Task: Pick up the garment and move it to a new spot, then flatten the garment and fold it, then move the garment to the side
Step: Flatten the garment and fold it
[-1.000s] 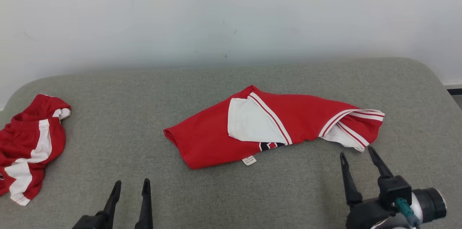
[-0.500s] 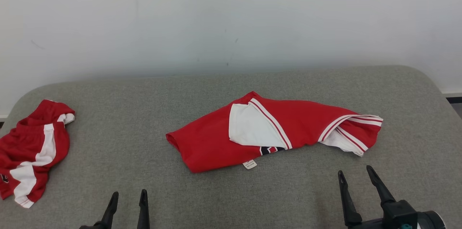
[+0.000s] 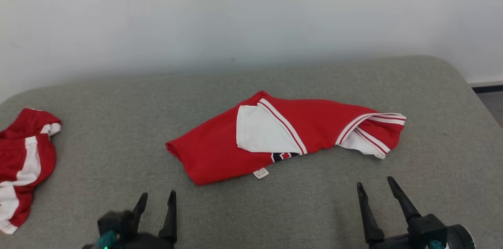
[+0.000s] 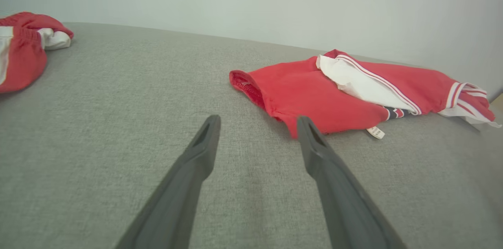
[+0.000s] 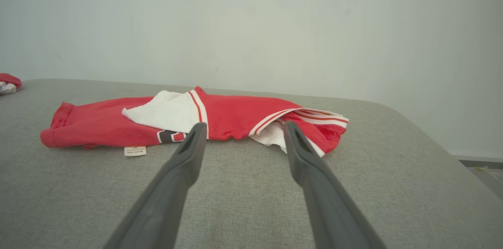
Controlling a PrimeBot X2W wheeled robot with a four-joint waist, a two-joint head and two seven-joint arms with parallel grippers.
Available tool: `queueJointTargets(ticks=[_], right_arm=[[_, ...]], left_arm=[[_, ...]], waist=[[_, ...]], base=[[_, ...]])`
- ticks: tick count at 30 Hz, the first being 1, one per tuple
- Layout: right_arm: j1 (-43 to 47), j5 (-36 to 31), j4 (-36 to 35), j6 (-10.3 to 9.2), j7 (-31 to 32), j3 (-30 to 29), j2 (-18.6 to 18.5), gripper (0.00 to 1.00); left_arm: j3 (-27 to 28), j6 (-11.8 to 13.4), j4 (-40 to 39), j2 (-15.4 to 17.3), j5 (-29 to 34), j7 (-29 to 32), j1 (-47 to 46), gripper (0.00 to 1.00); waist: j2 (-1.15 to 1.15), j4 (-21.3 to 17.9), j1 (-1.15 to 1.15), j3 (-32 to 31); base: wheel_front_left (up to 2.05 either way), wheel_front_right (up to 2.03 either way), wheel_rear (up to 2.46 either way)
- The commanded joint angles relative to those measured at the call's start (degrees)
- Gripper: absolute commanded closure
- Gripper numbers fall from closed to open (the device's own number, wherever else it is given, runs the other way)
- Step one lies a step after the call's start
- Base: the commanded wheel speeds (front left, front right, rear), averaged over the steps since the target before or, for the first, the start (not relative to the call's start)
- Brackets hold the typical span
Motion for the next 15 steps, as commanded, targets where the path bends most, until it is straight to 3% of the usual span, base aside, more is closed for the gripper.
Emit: queueJointTargets(ticks=[1, 15], right_arm=[[-0.4, 0.6, -0.3, 0.03, 0.2, 0.4, 0.1, 0.00], [-3.7, 3.1, 0.3, 0.03, -0.4, 4.8, 0.1, 0.00]], left_arm=[[-0.2, 0.1, 1.5, 0.1, -0.8, 0.7, -2.7, 0.00], [1.9, 1.1, 19.5, 0.8, -5.2, 6.7, -20.2, 0.00]], waist=[[0.00, -1.7, 0.00, 1.6], [0.00, -8.7, 0.00, 8.4]], base=[[0.00, 0.00, 0.00], [0.00, 0.00, 0.00]])
